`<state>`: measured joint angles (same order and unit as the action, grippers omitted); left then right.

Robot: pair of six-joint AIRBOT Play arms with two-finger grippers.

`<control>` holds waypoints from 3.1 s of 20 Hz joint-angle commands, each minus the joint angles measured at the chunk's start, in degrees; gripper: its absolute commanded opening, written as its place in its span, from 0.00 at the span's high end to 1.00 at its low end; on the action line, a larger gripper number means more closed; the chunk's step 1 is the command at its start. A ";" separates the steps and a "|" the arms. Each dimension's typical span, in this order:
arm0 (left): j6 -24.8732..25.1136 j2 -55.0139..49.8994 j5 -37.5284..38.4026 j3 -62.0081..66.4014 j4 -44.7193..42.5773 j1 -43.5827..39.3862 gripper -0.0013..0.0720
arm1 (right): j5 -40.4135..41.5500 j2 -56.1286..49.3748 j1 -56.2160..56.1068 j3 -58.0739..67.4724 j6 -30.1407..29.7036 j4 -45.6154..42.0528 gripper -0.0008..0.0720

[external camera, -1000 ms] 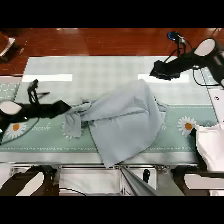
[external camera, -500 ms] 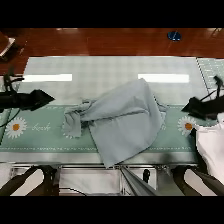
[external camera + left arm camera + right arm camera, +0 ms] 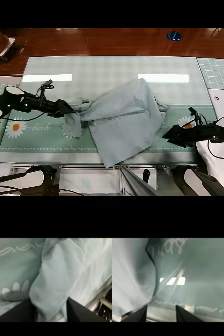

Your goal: Fold the shirts.

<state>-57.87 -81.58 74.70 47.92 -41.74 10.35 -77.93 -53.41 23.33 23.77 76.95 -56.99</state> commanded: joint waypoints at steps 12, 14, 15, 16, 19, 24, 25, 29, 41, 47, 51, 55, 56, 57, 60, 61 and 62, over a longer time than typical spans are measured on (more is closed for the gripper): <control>2.12 -3.72 -0.68 2.38 0.22 -3.96 0.95 | 19.82 0.24 -25.07 -3.91 11.54 6.99 0.43; 2.12 -3.72 -0.68 2.38 0.22 -3.96 0.95 | 21.57 0.24 -25.40 -3.89 12.59 8.24 0.43; 2.12 -3.72 -0.68 2.38 0.22 -3.96 0.95 | 21.99 0.22 -25.40 -3.89 12.63 8.63 0.43; 2.12 -3.72 -0.68 2.38 0.24 -3.96 0.95 | 22.05 -0.11 -25.40 -3.85 12.63 8.96 0.43; 2.12 -3.72 -0.70 2.36 0.24 -3.96 0.95 | 21.90 -5.09 -25.40 -3.72 10.51 12.26 0.43; 2.12 -3.72 -0.68 2.38 1.03 -3.96 0.95 | 22.80 -14.23 -25.42 1.57 1.53 22.03 0.72; 2.12 -3.72 -0.52 2.45 2.19 -3.96 0.95 | 22.14 -15.47 -25.40 3.39 -2.56 24.06 0.97; 1.38 -1.77 5.99 11.34 7.96 -2.64 0.95 | 15.15 -15.72 -23.71 19.65 -3.26 20.11 0.96; -6.03 30.14 -15.96 48.24 12.68 1.73 0.95 | -6.12 -8.81 -22.08 93.13 7.78 1.14 0.96; -13.86 49.83 -18.36 48.37 -17.40 10.08 0.95 | -17.79 4.63 -22.08 91.67 9.11 -8.72 0.96; -15.98 55.82 -15.69 48.30 -20.41 9.97 0.95 | -22.56 13.64 -22.08 79.67 12.15 -10.27 0.96; -17.88 55.89 -11.65 41.99 -17.53 9.97 0.95 | -21.62 23.34 -22.08 55.65 15.10 -8.46 0.96; -17.55 55.65 -11.13 37.73 -13.81 9.97 0.95 | -20.59 25.24 -22.08 48.92 15.72 -6.95 0.96; -16.28 55.28 -10.84 33.07 -9.70 9.84 0.95 | -18.86 26.77 -22.08 42.97 15.82 -5.14 0.96; -14.08 52.00 -10.23 17.46 -3.63 7.72 0.95 | -10.93 28.63 -22.08 28.17 15.74 -2.27 0.96; -12.26 49.83 -11.47 12.44 -3.67 6.36 0.95 | -7.06 28.24 -22.08 24.33 15.13 -2.58 0.96; -11.08 47.04 -14.08 8.11 -3.67 5.03 0.95 | -2.82 27.17 -22.08 21.09 14.71 -3.08 0.96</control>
<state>-72.07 -30.30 63.02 68.14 -49.56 17.80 -90.39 -26.83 1.26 56.66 92.05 -61.52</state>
